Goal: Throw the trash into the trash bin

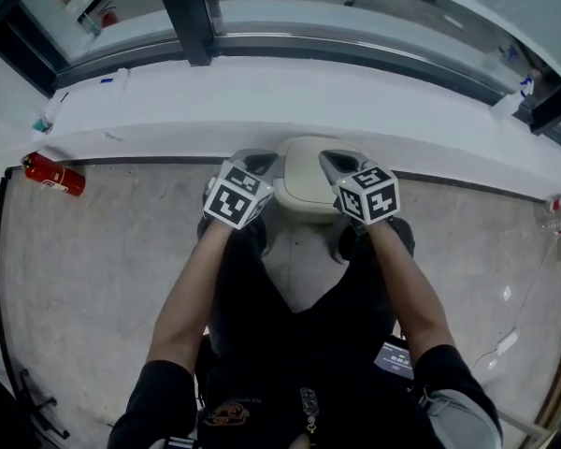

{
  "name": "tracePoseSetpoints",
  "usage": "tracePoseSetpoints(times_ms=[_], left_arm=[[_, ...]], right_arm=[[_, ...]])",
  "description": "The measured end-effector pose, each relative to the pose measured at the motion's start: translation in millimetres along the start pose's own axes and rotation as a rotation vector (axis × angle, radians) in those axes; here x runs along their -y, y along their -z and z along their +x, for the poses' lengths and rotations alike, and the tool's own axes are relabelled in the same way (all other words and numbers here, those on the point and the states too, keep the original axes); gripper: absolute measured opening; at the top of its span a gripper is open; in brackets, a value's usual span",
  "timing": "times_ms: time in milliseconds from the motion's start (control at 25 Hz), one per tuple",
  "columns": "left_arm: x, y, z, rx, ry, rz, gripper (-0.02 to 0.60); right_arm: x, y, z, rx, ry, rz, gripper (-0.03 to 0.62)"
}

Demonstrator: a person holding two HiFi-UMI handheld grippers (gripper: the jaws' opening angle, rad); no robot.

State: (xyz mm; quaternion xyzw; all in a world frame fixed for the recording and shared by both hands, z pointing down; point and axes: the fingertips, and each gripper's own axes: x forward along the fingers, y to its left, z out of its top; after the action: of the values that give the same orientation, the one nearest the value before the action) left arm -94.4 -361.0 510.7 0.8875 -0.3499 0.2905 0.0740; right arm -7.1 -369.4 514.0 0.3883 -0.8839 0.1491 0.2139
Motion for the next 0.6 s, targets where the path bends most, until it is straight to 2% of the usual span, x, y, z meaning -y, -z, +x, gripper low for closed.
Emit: tracePoseSetpoints(times_ms=[320, 600], left_arm=[[44, -32, -41, 0.118, -0.018, 0.011, 0.003], [89, -77, -104, 0.297, -0.027, 0.016, 0.003]], right_arm=[[-26, -32, -75, 0.229, 0.048, -0.022, 0.003], [-71, -74, -152, 0.407, 0.065, -0.09, 0.003]])
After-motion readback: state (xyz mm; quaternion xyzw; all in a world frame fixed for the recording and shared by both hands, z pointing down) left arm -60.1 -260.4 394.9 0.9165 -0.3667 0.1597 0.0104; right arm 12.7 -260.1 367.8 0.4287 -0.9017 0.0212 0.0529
